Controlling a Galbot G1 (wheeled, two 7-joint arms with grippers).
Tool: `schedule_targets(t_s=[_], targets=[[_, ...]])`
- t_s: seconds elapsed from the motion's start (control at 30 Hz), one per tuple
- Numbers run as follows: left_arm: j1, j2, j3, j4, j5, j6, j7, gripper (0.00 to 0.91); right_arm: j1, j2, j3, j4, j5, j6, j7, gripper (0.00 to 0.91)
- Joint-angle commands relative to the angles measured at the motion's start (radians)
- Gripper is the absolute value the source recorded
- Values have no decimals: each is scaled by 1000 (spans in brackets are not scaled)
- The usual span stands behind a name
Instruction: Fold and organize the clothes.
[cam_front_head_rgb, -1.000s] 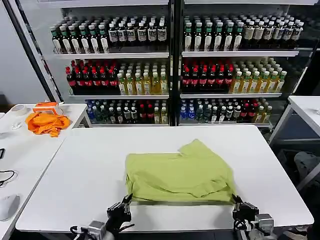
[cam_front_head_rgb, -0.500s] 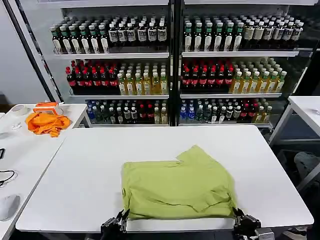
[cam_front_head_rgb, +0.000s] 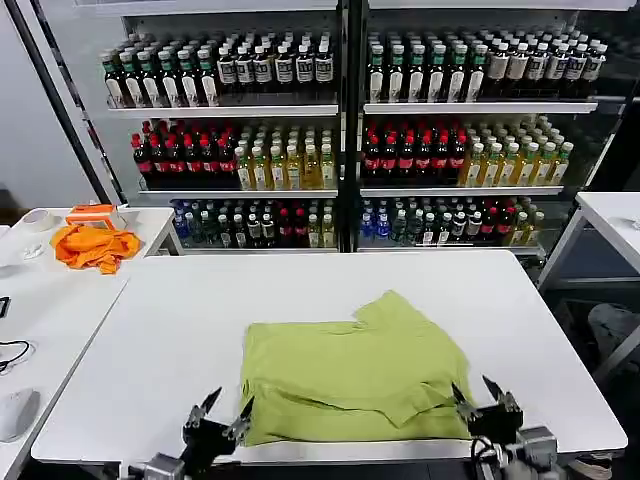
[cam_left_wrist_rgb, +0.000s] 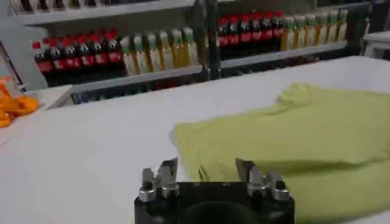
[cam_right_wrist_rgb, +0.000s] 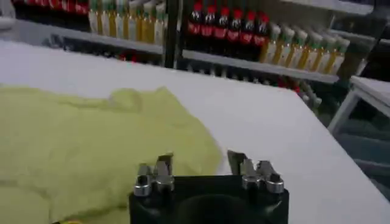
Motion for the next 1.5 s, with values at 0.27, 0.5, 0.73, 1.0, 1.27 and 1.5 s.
schedule_targets(t_s=[0.27, 0.5, 0.73, 1.0, 1.27, 1.5], targets=[[-487, 47, 121, 340, -232, 35, -106, 907, 587, 41, -307, -409, 69, -24, 18, 907], [-617, 42, 213, 487, -244, 73, -156, 907, 744, 104, -395, -588, 78, -33, 24, 907], [-675, 23, 249, 562, -260, 95, -162, 907, 839, 157, -452, -758, 104, -38, 28, 907], [-699, -21, 259, 609, -259, 87, -164, 907, 877, 192, -464, -844, 109, -34, 21, 907], [-700, -33, 267, 626, -280, 49, -164, 20, 882, 221, -465, -904, 114, -27, 20, 0], [-674, -25, 272, 593, -306, 35, -155, 20, 847, 223, -465, -883, 125, -26, 29, 0]])
